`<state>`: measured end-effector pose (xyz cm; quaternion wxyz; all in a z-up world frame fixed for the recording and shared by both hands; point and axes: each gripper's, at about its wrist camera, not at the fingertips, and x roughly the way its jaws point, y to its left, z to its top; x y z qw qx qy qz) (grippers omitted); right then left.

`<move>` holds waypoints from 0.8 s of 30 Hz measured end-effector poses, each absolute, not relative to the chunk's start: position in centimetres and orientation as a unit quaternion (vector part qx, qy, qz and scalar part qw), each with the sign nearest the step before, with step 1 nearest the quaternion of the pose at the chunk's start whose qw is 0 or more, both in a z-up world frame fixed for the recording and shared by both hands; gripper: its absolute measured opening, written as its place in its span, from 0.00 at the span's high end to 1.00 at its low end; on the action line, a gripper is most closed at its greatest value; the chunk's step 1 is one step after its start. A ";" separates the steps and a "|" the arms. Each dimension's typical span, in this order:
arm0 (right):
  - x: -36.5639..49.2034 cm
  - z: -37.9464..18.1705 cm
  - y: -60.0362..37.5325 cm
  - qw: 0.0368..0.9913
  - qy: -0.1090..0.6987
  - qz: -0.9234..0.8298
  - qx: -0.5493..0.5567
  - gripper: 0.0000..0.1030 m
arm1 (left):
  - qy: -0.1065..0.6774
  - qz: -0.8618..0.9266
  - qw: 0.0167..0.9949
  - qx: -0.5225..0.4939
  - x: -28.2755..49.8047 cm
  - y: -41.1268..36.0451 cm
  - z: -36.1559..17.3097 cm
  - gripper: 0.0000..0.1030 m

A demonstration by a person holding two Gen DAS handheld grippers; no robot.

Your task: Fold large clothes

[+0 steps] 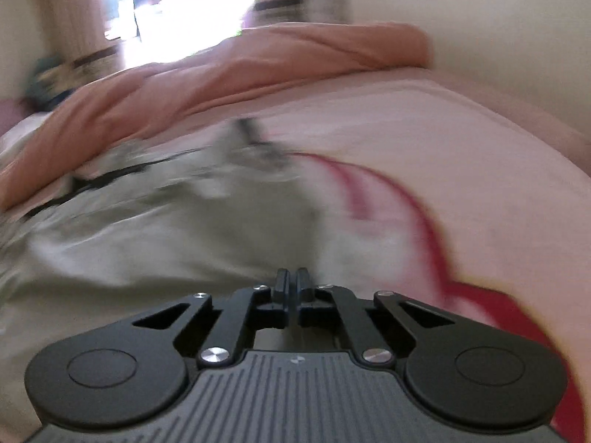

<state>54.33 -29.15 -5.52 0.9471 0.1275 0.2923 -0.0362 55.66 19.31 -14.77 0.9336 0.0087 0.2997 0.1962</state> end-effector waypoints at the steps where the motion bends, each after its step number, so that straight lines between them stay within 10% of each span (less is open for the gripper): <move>1: 54.4 -6.0 -30.2 0.942 0.297 -0.049 0.147 0.98 | 0.304 0.187 0.934 -0.008 55.6 19.9 -14.8 0.00; 11: 51.3 -0.9 -24.2 0.971 0.216 -0.010 0.107 0.75 | 0.301 0.184 0.936 -0.003 55.3 17.4 -12.8 0.00; 24: 48.4 -4.4 -10.7 0.947 0.261 0.187 -0.022 0.73 | 0.273 0.057 0.958 -0.061 49.1 10.0 -12.5 0.00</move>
